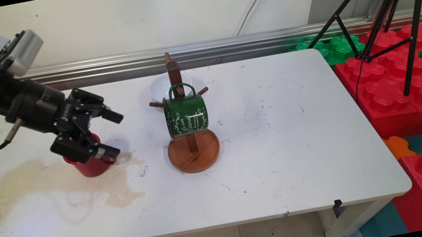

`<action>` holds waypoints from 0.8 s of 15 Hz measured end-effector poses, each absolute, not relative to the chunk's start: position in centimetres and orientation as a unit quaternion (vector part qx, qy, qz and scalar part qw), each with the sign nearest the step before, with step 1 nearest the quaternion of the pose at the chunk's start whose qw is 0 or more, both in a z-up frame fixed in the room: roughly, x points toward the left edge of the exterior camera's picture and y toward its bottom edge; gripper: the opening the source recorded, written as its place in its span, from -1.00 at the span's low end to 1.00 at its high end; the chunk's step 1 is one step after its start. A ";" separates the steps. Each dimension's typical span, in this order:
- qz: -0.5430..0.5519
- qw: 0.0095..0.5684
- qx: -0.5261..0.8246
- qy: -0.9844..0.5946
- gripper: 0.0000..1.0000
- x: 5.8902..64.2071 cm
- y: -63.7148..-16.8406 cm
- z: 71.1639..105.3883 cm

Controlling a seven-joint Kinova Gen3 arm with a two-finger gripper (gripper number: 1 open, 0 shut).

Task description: Pick up the green mug from the rack

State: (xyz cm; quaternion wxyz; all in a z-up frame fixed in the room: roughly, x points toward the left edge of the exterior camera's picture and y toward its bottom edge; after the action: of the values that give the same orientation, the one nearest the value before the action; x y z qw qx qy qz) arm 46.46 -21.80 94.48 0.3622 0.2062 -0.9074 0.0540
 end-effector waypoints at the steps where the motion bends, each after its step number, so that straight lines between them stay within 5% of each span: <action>1: 0.053 0.368 0.207 -0.905 1.00 46.2 -21.9 94.4; 12: 0.051 0.428 0.223 -0.874 1.00 43.5 -22.3 92.4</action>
State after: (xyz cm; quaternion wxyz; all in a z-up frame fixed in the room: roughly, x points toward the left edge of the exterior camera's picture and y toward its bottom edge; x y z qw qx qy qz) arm 43.50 -22.30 92.40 0.4276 0.2234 -0.8744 0.0513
